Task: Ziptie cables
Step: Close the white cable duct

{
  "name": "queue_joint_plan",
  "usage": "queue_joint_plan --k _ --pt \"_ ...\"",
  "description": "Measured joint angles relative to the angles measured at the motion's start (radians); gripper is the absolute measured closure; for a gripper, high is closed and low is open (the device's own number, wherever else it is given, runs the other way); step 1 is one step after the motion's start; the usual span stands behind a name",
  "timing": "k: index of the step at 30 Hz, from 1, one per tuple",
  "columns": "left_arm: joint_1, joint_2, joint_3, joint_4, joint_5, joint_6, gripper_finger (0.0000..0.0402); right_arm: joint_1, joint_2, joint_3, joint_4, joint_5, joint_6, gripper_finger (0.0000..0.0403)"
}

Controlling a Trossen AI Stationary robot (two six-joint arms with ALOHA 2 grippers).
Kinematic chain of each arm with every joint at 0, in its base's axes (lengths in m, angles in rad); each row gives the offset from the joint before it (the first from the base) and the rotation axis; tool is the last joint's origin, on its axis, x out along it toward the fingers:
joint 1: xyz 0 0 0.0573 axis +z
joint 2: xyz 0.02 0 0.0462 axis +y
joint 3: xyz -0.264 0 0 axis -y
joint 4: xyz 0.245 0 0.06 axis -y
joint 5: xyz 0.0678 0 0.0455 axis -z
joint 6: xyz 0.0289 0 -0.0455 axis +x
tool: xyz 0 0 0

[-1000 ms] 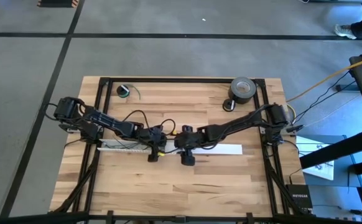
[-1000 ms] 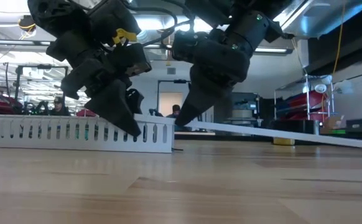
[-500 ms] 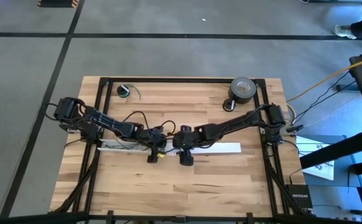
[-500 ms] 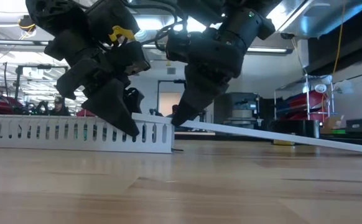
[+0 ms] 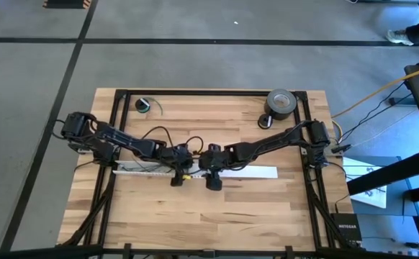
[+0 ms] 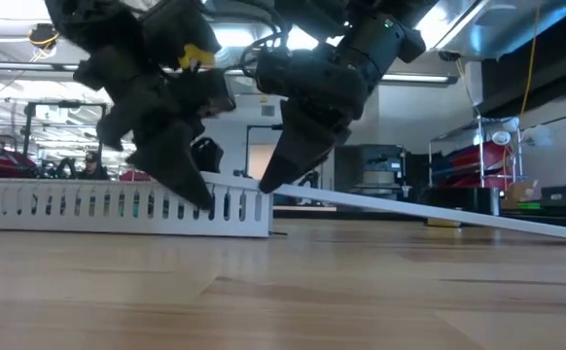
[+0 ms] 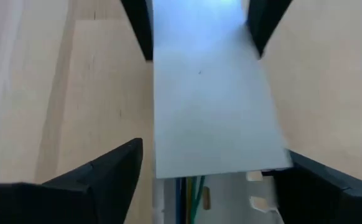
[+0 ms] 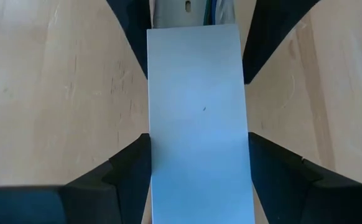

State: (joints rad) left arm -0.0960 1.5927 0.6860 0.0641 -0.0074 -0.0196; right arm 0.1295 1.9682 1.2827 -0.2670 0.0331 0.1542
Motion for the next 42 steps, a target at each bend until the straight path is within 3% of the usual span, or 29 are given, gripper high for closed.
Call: queue_joint_plan --k 8,18,31,42 --pt "-0.001 -0.066 0.022 -0.118 0.003 0.013 0.0094 0.0 0.0 0.0 -0.013 -0.002 -0.001 0.0185" --pt "-0.001 -0.178 0.024 -0.117 -0.021 -0.022 0.0094 0.0 0.0 -0.003 -0.016 -0.004 -0.003 0.0185" --pt "0.0 -0.048 0.028 -0.09 -0.041 -0.01 0.0094 0.001 0.0 -0.004 -0.012 -0.011 -0.005 0.0185" --pt "0.006 -0.037 0.022 -0.253 -0.052 -0.015 0.0094 0.0 0.0 -0.01 0.042 0.004 -0.005 0.0185"
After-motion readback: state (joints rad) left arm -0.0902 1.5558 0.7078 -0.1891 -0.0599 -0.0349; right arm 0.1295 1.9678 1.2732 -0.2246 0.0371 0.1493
